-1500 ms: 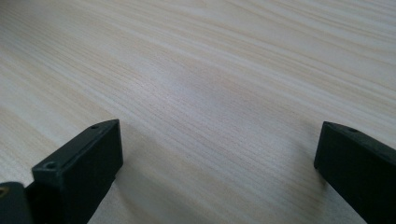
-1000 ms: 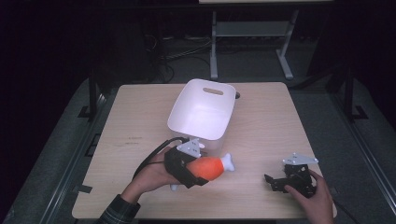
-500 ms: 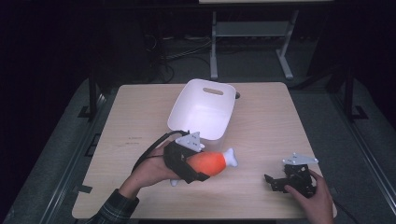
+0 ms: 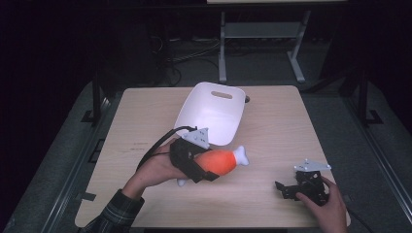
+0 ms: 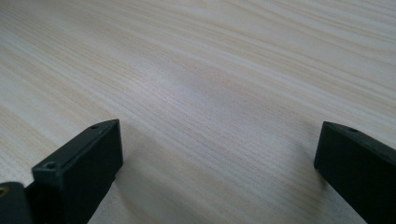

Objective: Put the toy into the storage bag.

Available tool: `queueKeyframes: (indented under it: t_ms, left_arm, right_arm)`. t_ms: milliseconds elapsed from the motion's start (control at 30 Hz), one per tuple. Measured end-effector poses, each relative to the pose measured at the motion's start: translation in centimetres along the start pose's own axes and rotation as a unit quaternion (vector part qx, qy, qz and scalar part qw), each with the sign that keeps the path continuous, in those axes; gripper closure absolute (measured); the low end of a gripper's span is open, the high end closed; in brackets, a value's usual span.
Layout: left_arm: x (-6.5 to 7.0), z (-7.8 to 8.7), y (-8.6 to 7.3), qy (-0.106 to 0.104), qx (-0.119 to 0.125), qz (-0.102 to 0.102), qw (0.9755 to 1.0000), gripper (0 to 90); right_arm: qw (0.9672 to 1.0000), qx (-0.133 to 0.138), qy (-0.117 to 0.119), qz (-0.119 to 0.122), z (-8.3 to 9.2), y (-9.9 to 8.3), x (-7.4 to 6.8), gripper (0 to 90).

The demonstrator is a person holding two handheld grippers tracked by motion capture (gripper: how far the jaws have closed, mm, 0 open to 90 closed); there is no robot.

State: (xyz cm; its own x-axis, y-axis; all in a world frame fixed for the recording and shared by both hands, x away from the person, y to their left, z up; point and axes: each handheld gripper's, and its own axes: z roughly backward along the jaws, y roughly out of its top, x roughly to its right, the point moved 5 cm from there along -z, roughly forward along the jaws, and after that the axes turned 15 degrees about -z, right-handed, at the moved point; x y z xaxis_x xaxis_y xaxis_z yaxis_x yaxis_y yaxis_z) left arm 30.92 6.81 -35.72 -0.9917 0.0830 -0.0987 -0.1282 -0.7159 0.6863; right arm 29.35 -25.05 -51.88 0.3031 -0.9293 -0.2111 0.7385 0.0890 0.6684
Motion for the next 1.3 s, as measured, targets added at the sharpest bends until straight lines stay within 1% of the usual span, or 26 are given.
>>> queueKeyframes:
  t_ms: [300, 333, 433, 500, 633, 967, 1033, 1100, 1133, 1200, 1300]
  left_arm:
    - [-1.0, 0.6, 0.5, -0.001, 0.007, 0.012, 0.9999, 22.8]
    - [-1.1, 0.6, 0.6, 0.000, 0.009, 0.012, 0.9999, 22.8]
    - [-1.4, 0.8, 0.7, 0.001, 0.004, 0.009, 1.0000, 22.8]
    - [-1.6, 0.9, 0.9, 0.003, 0.005, 0.009, 0.9999, 22.8]
    - [-2.3, 1.4, 1.1, 0.007, 0.006, 0.017, 0.9998, 22.8]
    - [-4.2, 2.3, 1.2, 0.026, 0.009, 0.029, 0.9992, 22.8]
    - [-4.5, 2.4, 1.3, 0.028, 0.008, 0.031, 0.9991, 22.8]
    - [-4.8, 2.5, 1.2, 0.031, 0.004, 0.027, 0.9992, 22.8]
    - [-4.9, 2.5, 1.3, 0.032, 0.003, 0.030, 0.9991, 22.8]
    - [-5.2, 2.5, 1.3, 0.036, 0.009, 0.035, 0.9987, 22.8]
    - [-5.8, 2.7, 1.3, 0.042, 0.007, 0.040, 0.9983, 22.8]
  right_arm:
    - [1.0000, 0.001, 0.000, 0.001, 0.0, 0.0, 0.0, 0.5]
    - [1.0000, 0.000, 0.000, 0.001, 0.0, 0.0, 0.0, 0.5]
    - [1.0000, 0.000, 0.000, 0.001, 0.0, 0.0, 0.0, 0.5]
    - [1.0000, 0.000, 0.000, 0.001, 0.0, 0.0, 0.0, 0.5]
    - [1.0000, 0.000, 0.000, 0.001, 0.0, 0.0, 0.0, 0.5]
    - [1.0000, 0.000, 0.000, 0.000, 0.0, 0.0, 0.0, 0.5]
    - [1.0000, 0.000, 0.000, 0.001, 0.0, 0.0, 0.0, 0.5]
    - [1.0000, 0.000, 0.000, 0.001, 0.0, 0.0, 0.0, 0.5]
    - [1.0000, 0.000, 0.000, 0.001, 0.0, 0.0, 0.0, 0.5]
    - [1.0000, 0.000, 0.000, 0.001, 0.0, 0.0, 0.0, 0.5]
    - [1.0000, 0.000, 0.000, 0.000, 0.0, 0.0, 0.0, 0.5]
